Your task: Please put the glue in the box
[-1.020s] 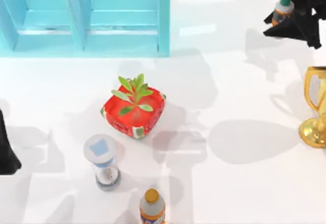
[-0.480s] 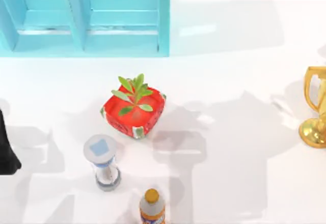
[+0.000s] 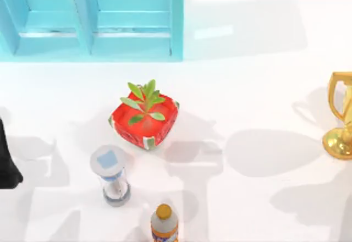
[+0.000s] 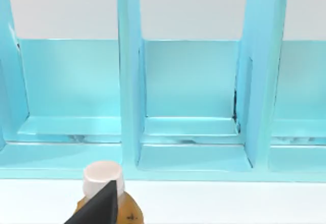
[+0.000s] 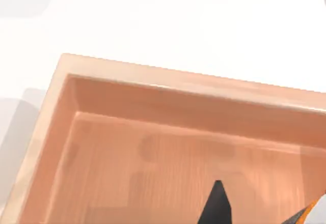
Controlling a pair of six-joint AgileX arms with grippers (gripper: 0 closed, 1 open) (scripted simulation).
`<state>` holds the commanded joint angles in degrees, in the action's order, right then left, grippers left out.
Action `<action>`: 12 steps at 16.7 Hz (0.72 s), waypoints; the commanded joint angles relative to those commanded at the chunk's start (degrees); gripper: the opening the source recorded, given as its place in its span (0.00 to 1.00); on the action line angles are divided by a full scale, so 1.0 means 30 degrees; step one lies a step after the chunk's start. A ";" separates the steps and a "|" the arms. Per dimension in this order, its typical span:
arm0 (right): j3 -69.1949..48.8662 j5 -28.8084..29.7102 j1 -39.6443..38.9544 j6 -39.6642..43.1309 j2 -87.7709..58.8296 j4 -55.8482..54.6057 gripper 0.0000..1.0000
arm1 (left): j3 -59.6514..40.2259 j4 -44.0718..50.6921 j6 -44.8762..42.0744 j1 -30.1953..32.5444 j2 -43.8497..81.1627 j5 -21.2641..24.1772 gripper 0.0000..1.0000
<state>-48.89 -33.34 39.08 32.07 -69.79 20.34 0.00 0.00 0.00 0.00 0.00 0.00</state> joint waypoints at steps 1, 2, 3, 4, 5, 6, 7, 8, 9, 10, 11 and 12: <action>0.1322 0.0053 0.0396 -0.0176 0.0376 -0.0643 0.00 | 0.0000 0.0000 0.0000 0.0000 0.0000 0.0000 1.00; 0.2461 0.0100 0.0748 -0.0304 0.0658 -0.1209 0.00 | 0.0000 0.0000 0.0000 0.0000 0.0000 0.0000 1.00; 0.3410 0.0146 0.1048 -0.0400 0.0876 -0.1690 0.00 | 0.0000 0.0000 0.0000 0.0000 0.0000 0.0000 1.00; 0.4160 0.0190 0.1292 -0.0468 0.1038 -0.2079 0.00 | 0.0000 0.0000 0.0000 0.0000 0.0000 0.0000 1.00; 0.4708 0.0226 0.1479 -0.0509 0.1140 -0.2363 0.00 | 0.0000 0.0000 0.0000 0.0000 0.0000 0.0000 1.00; 0.5053 0.0245 0.1606 -0.0520 0.1179 -0.2536 0.00 | 0.0000 0.0000 0.0000 0.0000 0.0000 0.0000 1.00; 0.5199 0.0249 0.1664 -0.0518 0.1183 -0.2602 0.00 | 0.0000 0.0000 0.0000 0.0000 0.0000 0.0000 1.00; 0.5199 0.0249 0.1664 -0.0518 0.1183 -0.2602 0.00 | 0.0000 0.0000 0.0000 0.0000 0.0000 0.0000 1.00; 0.5199 0.0249 0.1664 -0.0518 0.1183 -0.2602 0.00 | 0.0000 0.0000 0.0000 0.0000 0.0000 0.0000 1.00; 0.5199 0.0249 0.1664 -0.0518 0.1183 -0.2602 0.00 | 0.0000 0.0000 0.0000 0.0000 0.0000 0.0000 1.00; 0.5200 0.0227 0.1575 -0.0536 0.1093 -0.2557 0.00 | 0.0000 0.0000 0.0000 0.0000 0.0000 0.0000 1.00; 0.5196 0.0258 0.1562 -0.0548 0.1055 -0.2604 0.00 | 0.0000 0.0000 0.0000 0.0000 0.0000 0.0000 1.00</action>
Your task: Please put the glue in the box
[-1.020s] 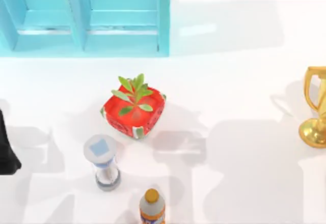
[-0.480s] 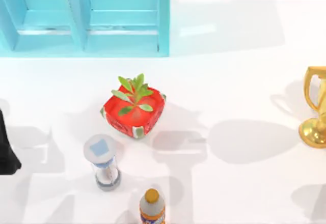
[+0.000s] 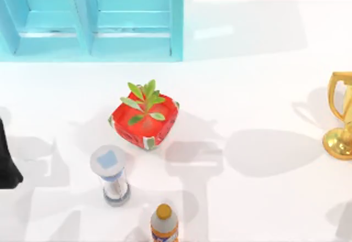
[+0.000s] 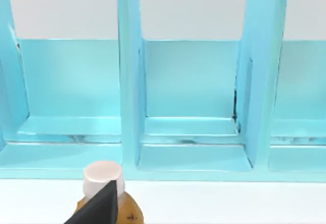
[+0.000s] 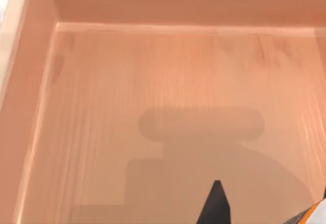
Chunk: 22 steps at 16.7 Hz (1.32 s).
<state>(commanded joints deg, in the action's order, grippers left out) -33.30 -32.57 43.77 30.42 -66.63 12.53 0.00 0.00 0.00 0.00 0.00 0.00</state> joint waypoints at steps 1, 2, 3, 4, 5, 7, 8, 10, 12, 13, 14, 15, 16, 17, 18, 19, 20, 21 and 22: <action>0.0002 0.0113 -0.0079 -0.0075 -0.0213 -0.0247 0.00 | 0.0000 0.0000 0.0000 0.0000 0.0000 0.0000 1.00; 0.0032 0.0239 -0.0205 -0.0214 -0.0583 -0.0699 0.00 | 0.0000 0.0000 0.0000 0.0000 0.0000 0.0000 1.00; 0.0096 0.0362 -0.0364 -0.0386 -0.1034 -0.1312 0.00 | 0.0000 0.0000 0.0000 0.0000 0.0000 0.0000 1.00; 0.0175 0.0477 -0.0556 -0.0545 -0.1493 -0.1962 0.00 | 0.0000 0.0000 0.0000 0.0000 0.0000 0.0000 1.00; 0.0246 0.0572 -0.0777 -0.0666 -0.1896 -0.2581 0.00 | 0.0000 0.0000 0.0000 0.0000 0.0000 0.0000 1.00; 0.0388 0.0869 -0.1089 -0.0950 -0.2650 -0.3445 0.00 | 0.0000 0.0000 0.0000 0.0000 0.0000 0.0000 1.00; 0.0435 0.1025 -0.1224 -0.1102 -0.2993 -0.3965 0.00 | 0.0000 0.0000 0.0000 0.0000 0.0000 0.0000 1.00; 0.0521 0.1201 -0.1560 -0.1409 -0.3774 -0.5430 0.00 | 0.0000 0.0000 0.0000 0.0000 0.0000 0.0000 1.00; 0.0715 0.1462 -0.2007 -0.1769 -0.4715 -0.6619 0.00 | 0.0000 0.0000 0.0000 0.0000 0.0000 0.0000 1.00; 0.0787 0.1638 -0.2192 -0.1911 -0.5011 -0.6934 0.00 | 0.0000 0.0000 0.0000 0.0000 0.0000 0.0000 1.00; 0.0815 0.1739 -0.2268 -0.1972 -0.5118 -0.7049 0.00 | 0.0000 0.0000 0.0000 0.0000 0.0000 0.0000 1.00; 0.0815 0.1739 -0.2268 -0.1972 -0.5118 -0.7049 0.00 | 0.0000 0.0000 0.0000 0.0000 0.0000 0.0000 1.00; 0.0815 0.1739 -0.2268 -0.1972 -0.5118 -0.7049 0.00 | 0.0000 0.0000 0.0000 0.0000 0.0000 0.0000 1.00; 0.0815 0.1739 -0.2268 -0.1972 -0.5118 -0.7049 0.00 | 0.0000 0.0000 0.0000 0.0000 0.0000 0.0000 1.00; 0.0815 0.1739 -0.2268 -0.1972 -0.5118 -0.7049 0.08 | 0.0000 0.0000 0.0000 0.0000 0.0000 0.0000 1.00; 0.0815 0.1739 -0.2268 -0.1972 -0.5118 -0.7049 0.15 | 0.0000 0.0000 0.0000 0.0000 0.0000 0.0000 1.00; 0.0815 0.1739 -0.2268 -0.1972 -0.5118 -0.7049 0.23 | 0.0000 0.0000 0.0000 0.0000 0.0000 0.0000 1.00; 0.0815 0.1739 -0.2268 -0.1972 -0.5118 -0.7049 0.30 | 0.0000 0.0000 0.0000 0.0000 0.0000 0.0000 1.00; 0.0815 0.1739 -0.2268 -0.1972 -0.5118 -0.7049 0.38 | 0.0000 0.0000 0.0000 0.0000 0.0000 0.0000 1.00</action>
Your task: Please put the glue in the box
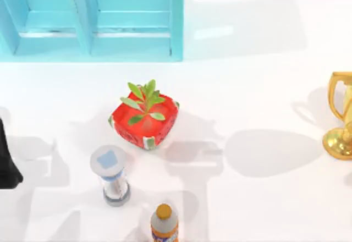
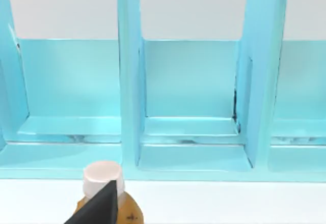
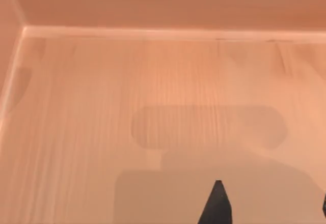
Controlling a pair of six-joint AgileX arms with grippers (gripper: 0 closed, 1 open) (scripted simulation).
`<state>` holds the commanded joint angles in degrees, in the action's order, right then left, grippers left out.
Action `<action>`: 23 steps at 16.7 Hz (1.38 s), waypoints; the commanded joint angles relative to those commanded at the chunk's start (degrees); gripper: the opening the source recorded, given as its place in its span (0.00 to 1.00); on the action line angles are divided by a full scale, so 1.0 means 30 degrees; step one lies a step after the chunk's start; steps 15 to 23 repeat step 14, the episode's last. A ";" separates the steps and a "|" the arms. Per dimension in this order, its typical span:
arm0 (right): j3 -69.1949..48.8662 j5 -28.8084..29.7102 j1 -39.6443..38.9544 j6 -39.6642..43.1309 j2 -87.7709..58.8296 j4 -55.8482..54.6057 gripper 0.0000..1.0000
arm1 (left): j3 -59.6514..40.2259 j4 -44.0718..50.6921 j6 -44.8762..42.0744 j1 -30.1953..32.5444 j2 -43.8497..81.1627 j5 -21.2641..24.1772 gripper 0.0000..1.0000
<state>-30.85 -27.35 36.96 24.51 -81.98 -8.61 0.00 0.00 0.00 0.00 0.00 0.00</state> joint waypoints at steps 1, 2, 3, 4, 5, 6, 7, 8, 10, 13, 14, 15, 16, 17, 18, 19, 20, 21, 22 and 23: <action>0.0000 0.0000 0.0000 0.0000 0.0000 0.0000 0.45 | 0.0000 0.0000 0.0000 0.0000 0.0000 0.0000 1.00; 0.0000 0.0000 0.0000 0.0000 0.0000 0.0000 0.53 | 0.0000 0.0000 0.0000 0.0000 0.0000 0.0000 1.00; 0.0000 0.0000 0.0000 0.0000 0.0000 0.0000 0.60 | 0.0000 0.0000 0.0000 0.0000 0.0000 0.0000 1.00; 0.0000 0.0000 0.0000 0.0000 0.0000 0.0000 0.68 | 0.0000 0.0000 0.0000 0.0000 0.0000 0.0000 1.00; 0.0000 0.0000 0.0000 0.0000 0.0000 0.0000 0.75 | 0.0000 0.0000 0.0000 0.0000 0.0000 0.0000 1.00; 0.0000 0.0000 0.0000 0.0000 0.0000 0.0000 0.83 | 0.0000 0.0000 0.0000 0.0000 0.0000 0.0000 1.00; 0.0000 0.0000 0.0000 0.0000 0.0000 0.0000 0.90 | 0.0000 0.0000 0.0000 0.0000 0.0000 0.0000 1.00; 0.0000 0.0000 0.0000 0.0000 0.0000 0.0000 0.98 | 0.0000 0.0000 0.0000 0.0000 0.0000 0.0000 1.00; 0.0000 0.0000 0.0000 0.0000 0.0000 0.0000 1.00 | 0.0000 0.0000 0.0000 0.0000 0.0000 0.0000 1.00; 0.0000 0.0000 0.0000 0.0000 0.0000 0.0000 1.00 | 0.0000 0.0000 0.0000 0.0000 0.0000 0.0000 1.00; 0.0000 0.0000 0.0000 0.0000 0.0000 0.0000 1.00 | 0.0000 0.0000 0.0000 0.0000 0.0000 0.0000 1.00; 0.0000 0.0000 0.0000 0.0000 0.0000 0.0000 1.00 | 0.0000 0.0000 0.0000 0.0000 0.0000 0.0000 1.00; 0.0000 0.0000 0.0000 0.0000 0.0000 0.0000 1.00 | 0.0000 0.0000 0.0000 0.0000 0.0000 0.0000 1.00; 0.0000 0.0000 0.0000 0.0000 0.0000 0.0000 1.00 | 0.0000 0.0000 0.0000 0.0000 0.0000 0.0000 1.00; 0.0000 0.0000 0.0000 0.0000 0.0000 0.0000 1.00 | 0.0000 0.0000 0.0000 0.0000 0.0000 0.0000 1.00; 0.0000 0.0000 0.0000 0.0000 0.0000 0.0000 1.00 | 0.0000 0.0000 0.0000 0.0000 0.0000 0.0000 1.00; 0.0000 0.0000 0.0000 0.0000 0.0000 0.0000 1.00 | 0.0000 0.0000 0.0000 0.0000 0.0000 0.0000 1.00; 0.0000 0.0000 0.0000 0.0000 0.0000 0.0000 1.00 | 0.0000 0.0000 0.0000 0.0000 0.0000 0.0000 1.00; 0.0000 0.0000 0.0000 0.0000 0.0000 0.0000 1.00 | 0.0000 0.0000 0.0000 0.0000 0.0000 0.0000 1.00; 0.0000 0.0000 0.0000 0.0000 0.0000 0.0000 1.00 | 0.0000 0.0000 0.0000 0.0000 0.0000 0.0000 1.00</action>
